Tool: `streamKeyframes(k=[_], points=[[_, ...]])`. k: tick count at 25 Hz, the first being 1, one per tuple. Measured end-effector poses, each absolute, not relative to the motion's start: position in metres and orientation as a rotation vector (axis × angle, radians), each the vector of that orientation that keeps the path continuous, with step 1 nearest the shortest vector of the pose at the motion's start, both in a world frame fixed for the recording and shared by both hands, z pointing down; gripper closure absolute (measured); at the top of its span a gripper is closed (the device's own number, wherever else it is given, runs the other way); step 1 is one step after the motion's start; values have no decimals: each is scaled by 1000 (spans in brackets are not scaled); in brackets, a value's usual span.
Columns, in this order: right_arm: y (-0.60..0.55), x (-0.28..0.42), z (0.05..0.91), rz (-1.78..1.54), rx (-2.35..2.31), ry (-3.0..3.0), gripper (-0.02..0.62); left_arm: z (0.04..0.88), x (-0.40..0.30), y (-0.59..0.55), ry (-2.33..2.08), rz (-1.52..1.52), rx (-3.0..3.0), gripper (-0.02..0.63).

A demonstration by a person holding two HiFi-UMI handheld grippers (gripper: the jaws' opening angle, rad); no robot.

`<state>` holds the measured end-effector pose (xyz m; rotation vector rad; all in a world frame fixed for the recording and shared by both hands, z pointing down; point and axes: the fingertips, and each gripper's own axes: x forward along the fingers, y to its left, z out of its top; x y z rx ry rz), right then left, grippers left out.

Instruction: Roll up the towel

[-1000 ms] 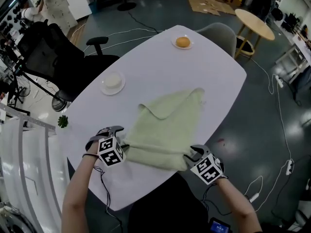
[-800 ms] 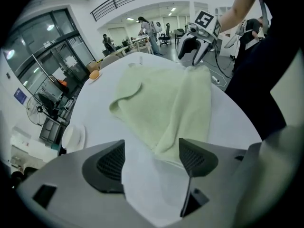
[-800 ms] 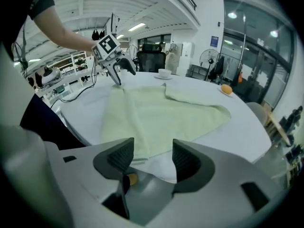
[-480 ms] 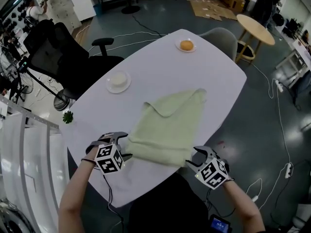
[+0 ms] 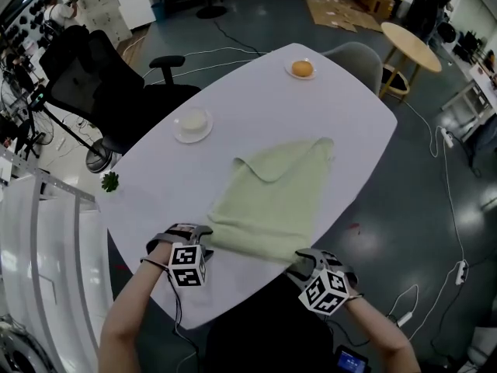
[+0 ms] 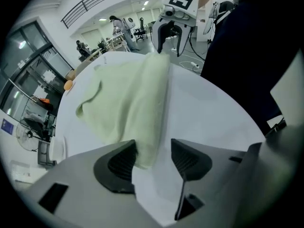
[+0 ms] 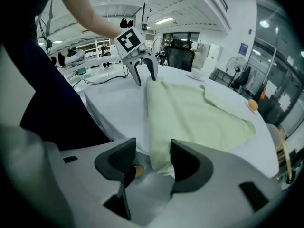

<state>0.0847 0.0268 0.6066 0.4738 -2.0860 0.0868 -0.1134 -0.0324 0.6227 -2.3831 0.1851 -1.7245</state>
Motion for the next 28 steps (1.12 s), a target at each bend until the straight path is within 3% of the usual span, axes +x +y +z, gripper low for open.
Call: streamKeyframes(k=[4, 8, 9, 10, 16, 28], points=[[27, 84, 618, 74, 466, -2074, 372, 626, -114, -48, 212, -1697, -2303, 436], [19, 90, 623, 12, 478, -2056, 441, 628, -111, -48, 171, -1719, -2331, 439], [18, 91, 623, 1, 476, -2054, 462, 628, -112, -49, 182, -1723, -2329, 458], [16, 91, 623, -6, 473, -2053, 465, 628, -113, -52, 191, -1726, -2324, 516], [7, 94, 611, -67, 468, -2033, 533, 623, -112, -62, 159, -1765, -2336, 538], [-8, 97, 546, -164, 614, -2033, 543, 563, -111, -74, 304, -1608, -2275, 545]])
